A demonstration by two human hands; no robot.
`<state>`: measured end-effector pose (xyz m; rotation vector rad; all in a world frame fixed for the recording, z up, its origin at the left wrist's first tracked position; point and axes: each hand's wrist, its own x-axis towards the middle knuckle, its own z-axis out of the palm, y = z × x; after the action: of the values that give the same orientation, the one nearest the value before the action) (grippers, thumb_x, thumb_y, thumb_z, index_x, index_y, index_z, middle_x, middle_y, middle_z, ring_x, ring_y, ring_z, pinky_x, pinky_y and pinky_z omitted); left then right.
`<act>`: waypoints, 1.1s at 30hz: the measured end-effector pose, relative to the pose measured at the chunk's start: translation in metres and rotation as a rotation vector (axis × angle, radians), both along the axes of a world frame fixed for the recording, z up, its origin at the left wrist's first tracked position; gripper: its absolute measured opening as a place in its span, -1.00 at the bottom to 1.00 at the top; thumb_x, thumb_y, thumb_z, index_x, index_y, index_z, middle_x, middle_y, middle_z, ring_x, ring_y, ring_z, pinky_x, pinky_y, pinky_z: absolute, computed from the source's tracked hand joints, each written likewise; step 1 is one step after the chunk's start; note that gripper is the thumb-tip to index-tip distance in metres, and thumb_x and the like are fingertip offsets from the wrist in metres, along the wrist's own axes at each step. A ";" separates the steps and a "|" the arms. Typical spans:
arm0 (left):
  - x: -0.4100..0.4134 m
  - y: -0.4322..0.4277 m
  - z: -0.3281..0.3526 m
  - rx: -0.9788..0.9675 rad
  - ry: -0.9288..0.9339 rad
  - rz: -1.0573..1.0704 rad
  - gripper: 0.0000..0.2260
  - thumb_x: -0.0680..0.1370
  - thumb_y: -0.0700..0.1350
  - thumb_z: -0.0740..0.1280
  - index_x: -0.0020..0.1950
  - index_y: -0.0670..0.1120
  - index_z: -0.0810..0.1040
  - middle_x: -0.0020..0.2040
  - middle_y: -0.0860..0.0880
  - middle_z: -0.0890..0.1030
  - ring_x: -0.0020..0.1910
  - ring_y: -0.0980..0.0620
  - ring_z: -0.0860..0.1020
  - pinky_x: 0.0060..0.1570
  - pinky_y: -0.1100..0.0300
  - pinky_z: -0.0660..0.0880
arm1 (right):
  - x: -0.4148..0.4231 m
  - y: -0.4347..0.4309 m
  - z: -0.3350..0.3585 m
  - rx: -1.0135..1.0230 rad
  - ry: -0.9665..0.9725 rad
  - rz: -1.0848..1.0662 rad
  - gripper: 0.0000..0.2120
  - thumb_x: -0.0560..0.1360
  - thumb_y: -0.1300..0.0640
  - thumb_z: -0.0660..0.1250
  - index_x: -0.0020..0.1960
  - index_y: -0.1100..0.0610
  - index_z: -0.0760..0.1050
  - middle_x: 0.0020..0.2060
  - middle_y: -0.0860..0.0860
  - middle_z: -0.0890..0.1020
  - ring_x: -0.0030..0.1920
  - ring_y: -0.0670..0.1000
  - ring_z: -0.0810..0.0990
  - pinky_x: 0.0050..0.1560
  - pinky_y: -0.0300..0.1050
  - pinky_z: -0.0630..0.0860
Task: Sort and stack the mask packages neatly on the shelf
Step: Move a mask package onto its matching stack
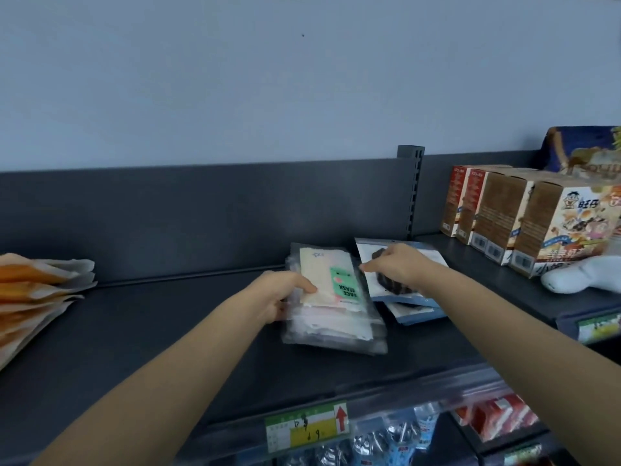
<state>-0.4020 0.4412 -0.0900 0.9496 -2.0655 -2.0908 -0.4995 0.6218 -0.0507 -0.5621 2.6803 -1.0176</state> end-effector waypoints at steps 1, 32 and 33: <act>0.009 -0.012 0.003 -0.018 -0.003 0.015 -0.73 0.41 -0.33 0.43 0.10 -0.25 0.58 -0.02 -0.20 0.67 -0.23 -0.11 0.62 -0.33 0.10 0.61 | 0.002 -0.002 0.000 0.007 0.011 -0.004 -0.62 0.44 -0.04 0.38 -0.34 0.17 0.32 -0.45 0.05 0.38 -0.40 0.04 0.36 -0.32 -0.10 0.26; 0.144 -0.132 0.026 -0.559 0.240 0.054 -0.11 0.37 0.08 0.53 0.56 -0.06 0.12 0.51 -0.03 0.27 0.46 -0.01 0.27 0.40 0.05 0.27 | 0.105 -0.147 -0.007 -0.335 -0.017 -0.097 -0.47 0.46 -0.06 0.39 0.33 0.17 0.43 0.24 0.05 0.54 0.18 0.04 0.51 0.23 -0.06 0.43; 0.133 -0.117 0.024 -0.505 0.268 0.030 -0.11 0.36 0.08 0.54 0.55 -0.06 0.14 0.50 -0.02 0.29 0.44 0.00 0.30 0.39 0.07 0.29 | 0.092 -0.125 -0.005 -0.307 0.036 -0.149 -0.49 0.46 -0.05 0.39 0.32 0.17 0.45 0.24 0.06 0.54 0.21 0.06 0.51 0.24 -0.05 0.42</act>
<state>-0.2693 0.3244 -0.0659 0.5836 -2.2407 -1.4617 -0.4076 0.4972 -0.0558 -0.4410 2.6456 -1.4891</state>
